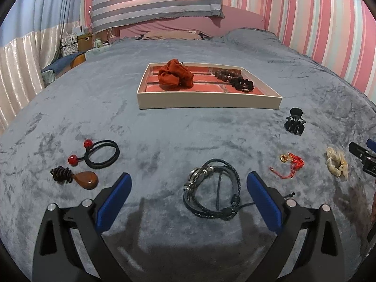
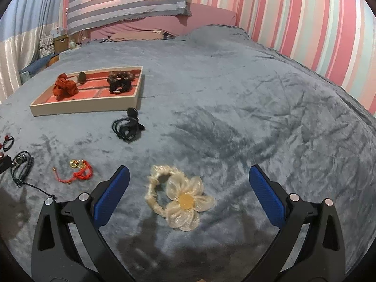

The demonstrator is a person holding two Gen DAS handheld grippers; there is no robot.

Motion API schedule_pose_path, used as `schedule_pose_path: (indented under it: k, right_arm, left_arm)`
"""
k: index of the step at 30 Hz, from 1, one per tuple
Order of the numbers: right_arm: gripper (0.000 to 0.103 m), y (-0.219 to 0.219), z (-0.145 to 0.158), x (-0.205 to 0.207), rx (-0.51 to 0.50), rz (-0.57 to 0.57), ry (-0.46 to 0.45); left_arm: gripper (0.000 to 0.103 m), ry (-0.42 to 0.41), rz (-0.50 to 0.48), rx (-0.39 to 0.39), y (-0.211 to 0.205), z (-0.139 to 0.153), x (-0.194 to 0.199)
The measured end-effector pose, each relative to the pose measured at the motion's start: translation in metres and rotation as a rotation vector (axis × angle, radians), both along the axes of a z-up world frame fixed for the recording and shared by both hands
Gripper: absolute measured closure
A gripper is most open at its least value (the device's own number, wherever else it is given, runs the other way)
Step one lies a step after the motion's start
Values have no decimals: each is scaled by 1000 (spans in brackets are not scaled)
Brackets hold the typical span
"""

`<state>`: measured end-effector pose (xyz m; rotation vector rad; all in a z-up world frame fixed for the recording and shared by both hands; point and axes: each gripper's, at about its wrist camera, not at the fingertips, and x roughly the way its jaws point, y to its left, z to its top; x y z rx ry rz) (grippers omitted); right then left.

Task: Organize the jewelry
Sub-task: 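Grasp the braided leather bracelet with the left tool while the right tool grasps the cream flower scrunchie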

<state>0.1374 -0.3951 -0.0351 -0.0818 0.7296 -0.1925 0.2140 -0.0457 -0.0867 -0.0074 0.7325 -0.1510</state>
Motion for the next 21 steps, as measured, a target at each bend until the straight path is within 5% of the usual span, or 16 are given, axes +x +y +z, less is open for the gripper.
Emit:
schedule_pose_path:
  k: [13, 21]
  right_arm:
    - [5, -11, -24, -2, 31, -7, 23]
    - [18, -16, -36, 7, 62, -10, 58]
  left_arm:
    - [7, 19, -8, -35, 4, -11, 4]
    - [8, 48, -5, -43, 4, -18, 9]
